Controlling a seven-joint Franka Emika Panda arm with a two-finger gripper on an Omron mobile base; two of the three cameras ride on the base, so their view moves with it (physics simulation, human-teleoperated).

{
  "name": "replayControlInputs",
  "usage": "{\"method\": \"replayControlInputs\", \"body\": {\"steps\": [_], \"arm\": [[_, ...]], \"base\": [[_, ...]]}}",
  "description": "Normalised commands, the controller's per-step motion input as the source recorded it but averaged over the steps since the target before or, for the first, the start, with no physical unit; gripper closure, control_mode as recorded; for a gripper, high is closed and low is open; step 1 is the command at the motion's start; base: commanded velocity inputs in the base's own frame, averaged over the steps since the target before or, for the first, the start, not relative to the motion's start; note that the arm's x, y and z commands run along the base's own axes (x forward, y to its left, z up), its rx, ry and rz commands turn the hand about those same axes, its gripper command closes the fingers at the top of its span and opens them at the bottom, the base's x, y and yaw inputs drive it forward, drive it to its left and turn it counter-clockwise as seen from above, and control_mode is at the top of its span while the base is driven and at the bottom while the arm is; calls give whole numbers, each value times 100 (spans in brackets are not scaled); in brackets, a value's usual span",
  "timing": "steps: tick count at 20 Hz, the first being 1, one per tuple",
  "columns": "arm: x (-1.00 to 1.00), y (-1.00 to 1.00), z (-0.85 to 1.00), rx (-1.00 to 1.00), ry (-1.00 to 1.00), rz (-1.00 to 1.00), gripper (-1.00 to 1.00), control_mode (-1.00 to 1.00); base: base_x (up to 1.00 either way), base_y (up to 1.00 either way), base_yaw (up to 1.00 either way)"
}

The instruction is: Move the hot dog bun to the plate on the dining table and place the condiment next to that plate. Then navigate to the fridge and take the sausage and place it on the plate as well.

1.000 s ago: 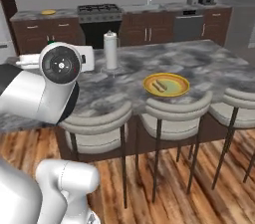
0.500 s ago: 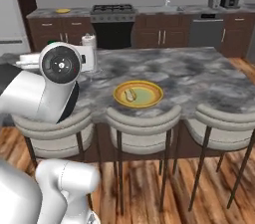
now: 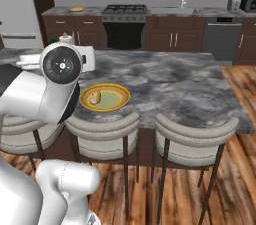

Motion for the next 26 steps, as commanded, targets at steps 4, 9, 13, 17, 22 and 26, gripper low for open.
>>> {"method": "replayControlInputs", "body": {"steps": [4,9,13,17,22,26], "arm": [[0,0,0,0,0,0,100,100],[0,0,0,0,0,0,100,100],[0,0,0,0,0,0,100,100],[89,-54,-25,6,15,18,100,-100],[98,-79,-60,4,5,44,100,-100],[88,-36,-91,0,4,40,100,-100]], "base": [[72,-51,17],[95,-7,2],[99,0,0],[0,0,0],[0,0,0],[0,0,0]]}}
